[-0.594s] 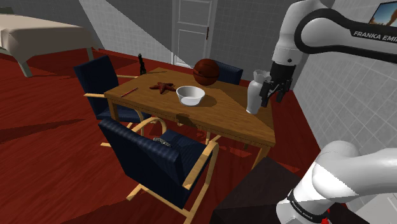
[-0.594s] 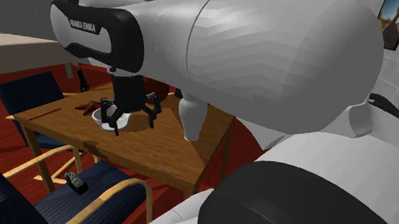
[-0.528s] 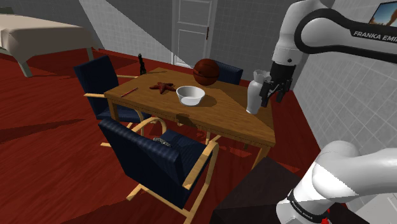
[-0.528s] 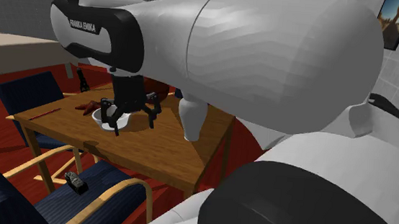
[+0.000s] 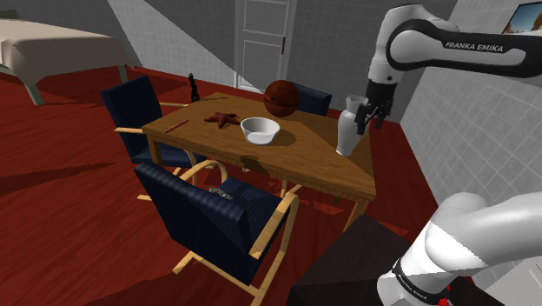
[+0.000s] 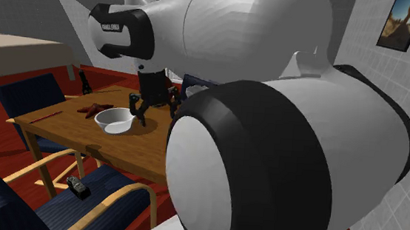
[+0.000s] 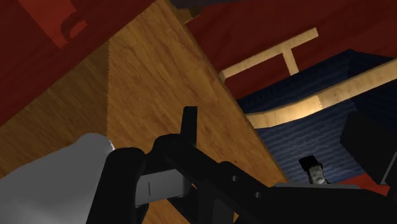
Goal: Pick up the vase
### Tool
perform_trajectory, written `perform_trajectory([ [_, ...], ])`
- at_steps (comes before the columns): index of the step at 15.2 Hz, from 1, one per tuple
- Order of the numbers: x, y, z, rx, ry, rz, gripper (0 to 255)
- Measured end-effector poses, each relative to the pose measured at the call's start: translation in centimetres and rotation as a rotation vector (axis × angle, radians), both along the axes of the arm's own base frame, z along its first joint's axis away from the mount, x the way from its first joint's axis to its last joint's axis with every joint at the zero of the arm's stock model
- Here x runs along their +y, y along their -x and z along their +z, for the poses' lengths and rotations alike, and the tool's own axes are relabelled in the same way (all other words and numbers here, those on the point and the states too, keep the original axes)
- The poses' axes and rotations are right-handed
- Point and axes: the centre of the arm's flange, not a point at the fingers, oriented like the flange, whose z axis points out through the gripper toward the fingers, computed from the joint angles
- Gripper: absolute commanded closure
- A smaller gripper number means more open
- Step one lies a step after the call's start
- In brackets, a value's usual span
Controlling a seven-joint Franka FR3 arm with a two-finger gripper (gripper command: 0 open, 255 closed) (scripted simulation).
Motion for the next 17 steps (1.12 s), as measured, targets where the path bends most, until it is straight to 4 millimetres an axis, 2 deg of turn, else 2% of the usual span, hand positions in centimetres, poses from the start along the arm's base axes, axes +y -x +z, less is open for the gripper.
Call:
perform_trajectory([
  [3,-3.0,-2.1,-0.5,0.003,0.025,0.021,0],
  [17,-16.5,-11.9,0.4,0.011,0.139,0.121,0],
])
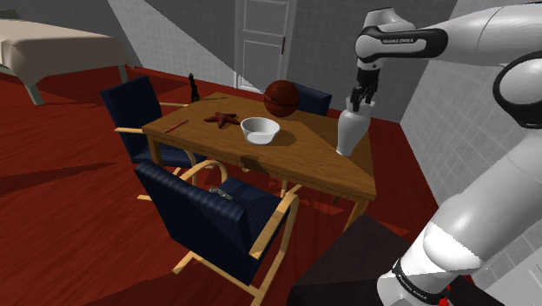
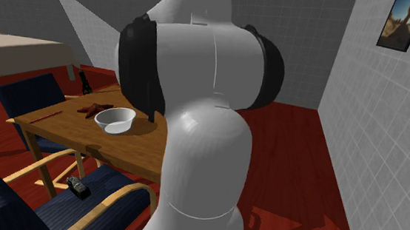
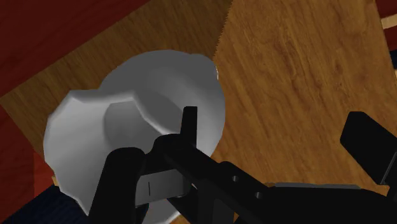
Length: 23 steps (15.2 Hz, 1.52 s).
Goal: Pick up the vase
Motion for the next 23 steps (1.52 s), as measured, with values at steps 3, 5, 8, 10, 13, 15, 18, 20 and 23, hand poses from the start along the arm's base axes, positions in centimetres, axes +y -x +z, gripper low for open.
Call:
perform_trajectory([
  [3,-3.0,-2.5,0.3,0.004,0.025,0.022,0],
  [5,-4.6,-3.7,0.5,0.005,0.040,0.034,0],
  [8,-5.1,-4.2,-0.5,0.006,0.046,0.041,0],
  [10,-5.2,-4.4,-1.4,0.006,0.047,0.041,0],
  [13,-5.1,-4.3,-3.0,0.006,0.047,0.042,0],
  [15,-5.2,-4.3,-3.2,0.006,0.047,0.042,255],
  [18,-5.2,-4.3,-3.3,0.005,0.047,0.042,255],
  [20,-5.2,-4.3,-3.3,0.005,0.047,0.042,255],
  [23,-5.2,-4.3,-3.3,0.005,0.047,0.042,255],
])
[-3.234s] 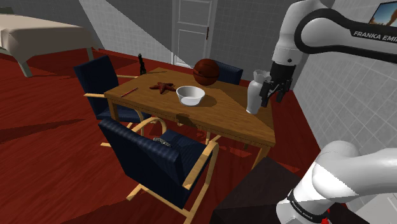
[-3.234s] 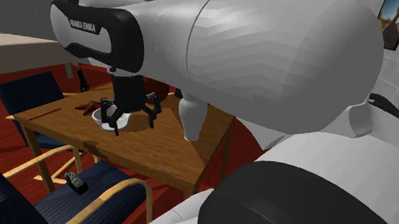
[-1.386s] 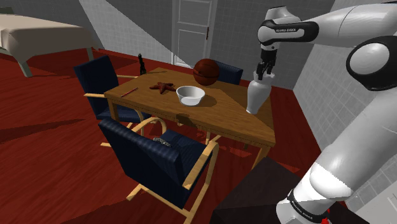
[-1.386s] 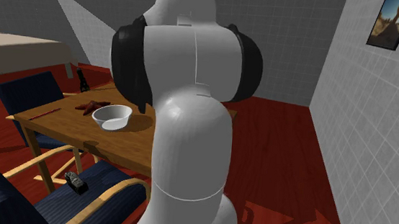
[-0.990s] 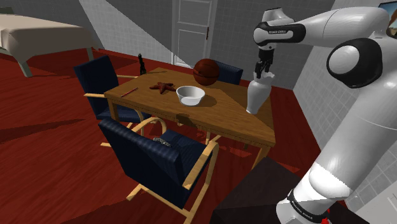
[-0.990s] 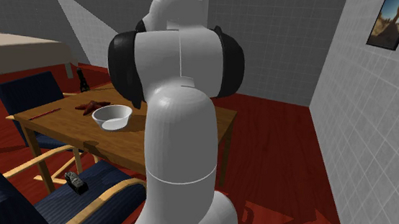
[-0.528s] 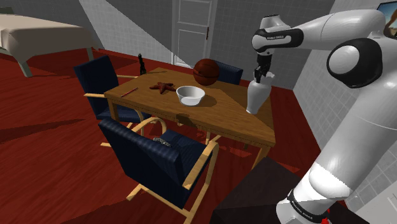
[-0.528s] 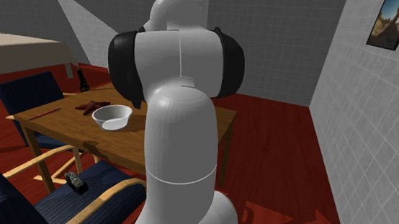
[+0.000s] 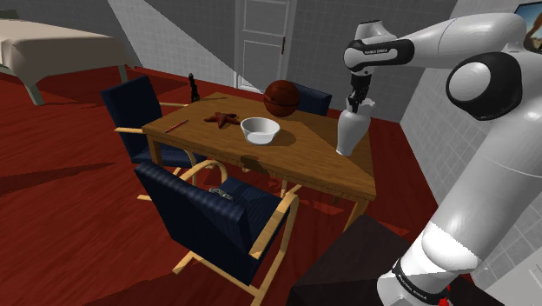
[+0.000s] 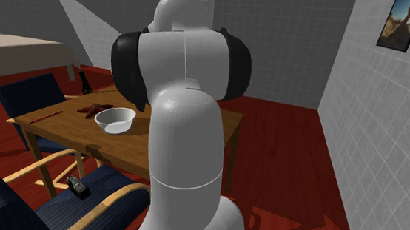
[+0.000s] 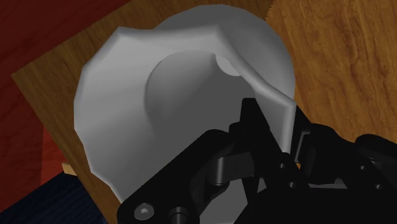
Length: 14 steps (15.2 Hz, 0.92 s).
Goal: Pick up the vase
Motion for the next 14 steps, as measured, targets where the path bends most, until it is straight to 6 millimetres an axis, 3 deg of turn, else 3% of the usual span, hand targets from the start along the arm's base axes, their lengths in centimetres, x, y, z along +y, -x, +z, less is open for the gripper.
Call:
perform_trajectory([
  [3,0.0,-0.1,0.5,0.002,-0.001,0.000,255],
  [14,0.0,-0.1,6.2,0.002,-0.001,0.000,255],
])
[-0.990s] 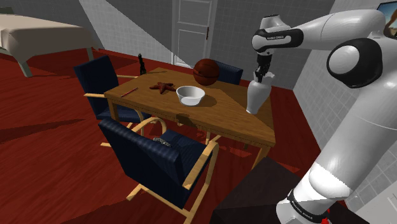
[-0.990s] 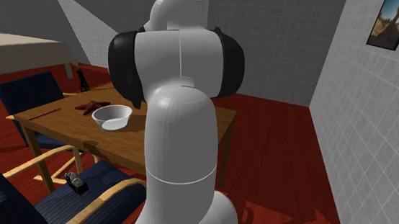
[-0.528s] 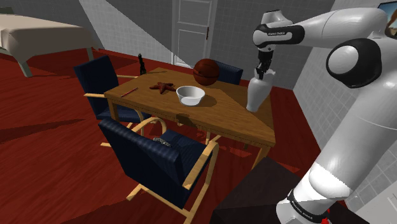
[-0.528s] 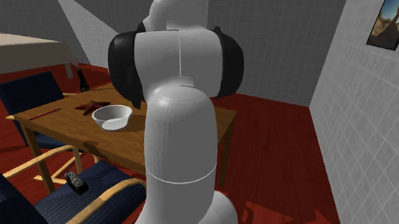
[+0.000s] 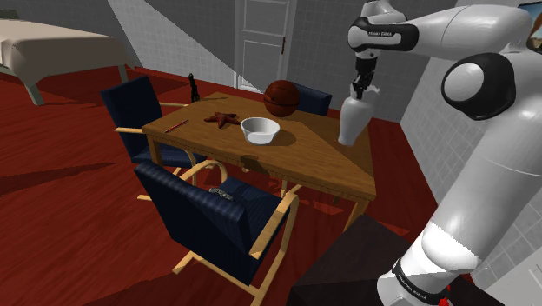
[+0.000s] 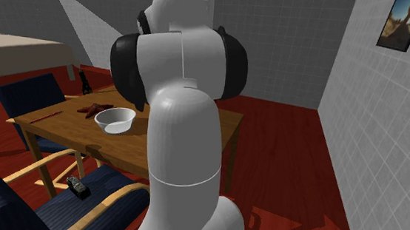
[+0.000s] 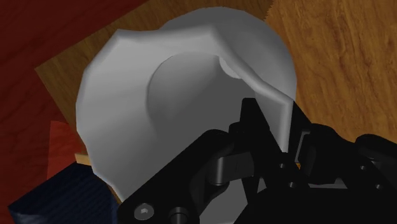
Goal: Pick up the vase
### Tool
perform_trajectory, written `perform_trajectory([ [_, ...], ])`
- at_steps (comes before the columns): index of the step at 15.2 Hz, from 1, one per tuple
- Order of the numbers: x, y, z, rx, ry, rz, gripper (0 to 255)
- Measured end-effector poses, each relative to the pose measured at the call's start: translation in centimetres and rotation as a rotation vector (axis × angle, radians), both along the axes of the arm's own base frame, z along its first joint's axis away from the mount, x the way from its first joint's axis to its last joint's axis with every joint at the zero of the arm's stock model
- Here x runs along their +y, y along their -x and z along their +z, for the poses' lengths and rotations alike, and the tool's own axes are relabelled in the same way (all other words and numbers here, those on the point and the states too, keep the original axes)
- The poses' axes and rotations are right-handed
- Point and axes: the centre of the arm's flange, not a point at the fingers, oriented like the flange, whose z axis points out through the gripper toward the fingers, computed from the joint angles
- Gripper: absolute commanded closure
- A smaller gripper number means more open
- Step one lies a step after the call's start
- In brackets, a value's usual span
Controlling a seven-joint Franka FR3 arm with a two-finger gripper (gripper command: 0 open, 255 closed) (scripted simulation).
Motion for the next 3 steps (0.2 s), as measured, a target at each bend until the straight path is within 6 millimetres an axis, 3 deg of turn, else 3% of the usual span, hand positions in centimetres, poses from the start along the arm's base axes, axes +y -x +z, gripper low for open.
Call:
perform_trajectory([
  [3,-0.02,-0.02,1.34,0.000,0.000,0.000,255],
])
